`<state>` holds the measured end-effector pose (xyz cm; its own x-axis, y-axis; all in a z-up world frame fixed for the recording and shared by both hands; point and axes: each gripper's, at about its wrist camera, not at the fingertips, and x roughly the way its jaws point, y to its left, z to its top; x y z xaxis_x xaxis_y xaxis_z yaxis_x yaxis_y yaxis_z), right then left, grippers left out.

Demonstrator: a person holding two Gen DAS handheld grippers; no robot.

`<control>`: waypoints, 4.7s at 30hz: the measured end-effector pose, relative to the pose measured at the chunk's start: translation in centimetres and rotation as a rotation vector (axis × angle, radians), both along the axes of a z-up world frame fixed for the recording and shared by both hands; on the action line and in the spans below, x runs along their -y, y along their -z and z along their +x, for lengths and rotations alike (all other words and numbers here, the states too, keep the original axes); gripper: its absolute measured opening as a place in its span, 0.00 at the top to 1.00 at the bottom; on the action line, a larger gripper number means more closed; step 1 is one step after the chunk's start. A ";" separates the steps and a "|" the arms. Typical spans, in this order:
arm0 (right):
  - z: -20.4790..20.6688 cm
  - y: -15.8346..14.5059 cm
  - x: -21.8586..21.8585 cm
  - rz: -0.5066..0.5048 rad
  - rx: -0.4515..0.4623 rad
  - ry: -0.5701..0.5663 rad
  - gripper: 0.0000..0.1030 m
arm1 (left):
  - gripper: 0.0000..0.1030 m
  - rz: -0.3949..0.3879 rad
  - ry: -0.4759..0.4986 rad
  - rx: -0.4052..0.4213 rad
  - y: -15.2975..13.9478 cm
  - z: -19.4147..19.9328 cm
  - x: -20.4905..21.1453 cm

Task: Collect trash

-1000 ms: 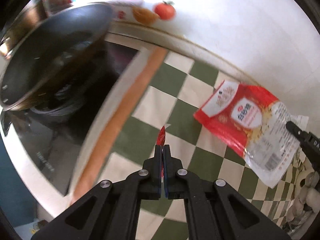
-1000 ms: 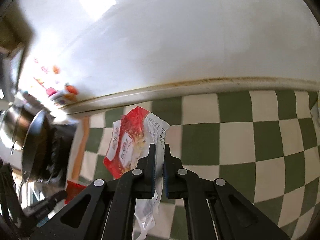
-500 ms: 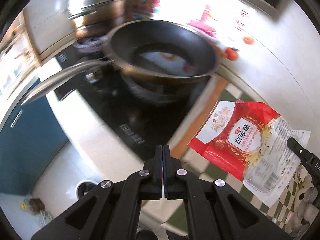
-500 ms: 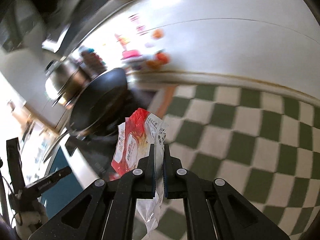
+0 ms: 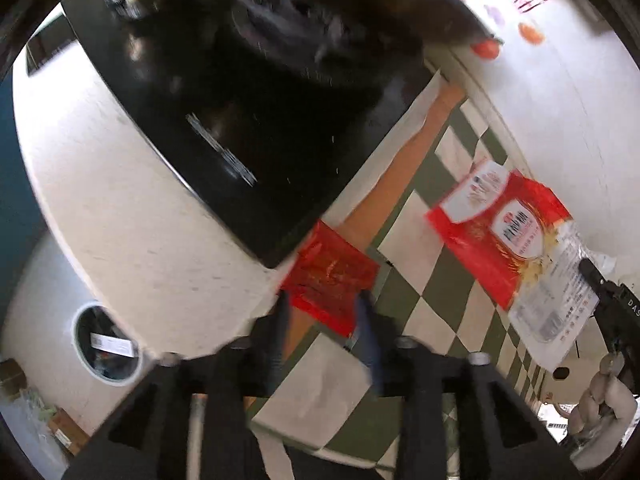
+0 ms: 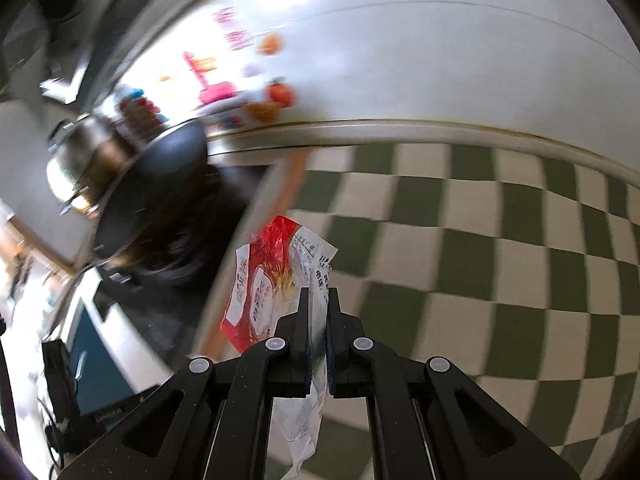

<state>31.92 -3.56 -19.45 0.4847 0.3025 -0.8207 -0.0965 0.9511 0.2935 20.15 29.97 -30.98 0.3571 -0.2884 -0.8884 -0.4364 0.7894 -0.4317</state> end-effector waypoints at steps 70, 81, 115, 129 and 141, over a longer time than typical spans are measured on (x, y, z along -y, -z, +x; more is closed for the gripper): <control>-3.0 -4.2 -0.3 0.176 -0.012 -0.299 0.95 | 0.97 0.434 -0.145 0.049 -11.0 -7.6 2.9; -17.1 0.8 -22.3 0.058 -0.076 -0.718 0.95 | 0.98 0.408 -0.409 -0.110 -5.9 -27.5 -8.4; -44.5 62.0 -56.8 -0.706 0.082 -1.493 0.70 | 0.85 0.187 -0.813 -0.452 44.9 -49.6 -26.5; -41.4 49.2 -50.9 -0.536 -0.053 -1.252 0.00 | 0.02 0.280 -0.860 -0.370 33.4 -50.4 -23.9; -40.5 22.5 -40.8 -0.408 0.057 -1.144 0.00 | 0.02 0.363 -0.799 -0.270 10.7 -48.6 -14.3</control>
<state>-8.57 37.19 -41.92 0.1456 0.3033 -0.9417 -0.9431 0.3301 -0.0395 -28.41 44.25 -41.67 0.0977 0.2678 -0.9585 -0.9606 0.2771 -0.0205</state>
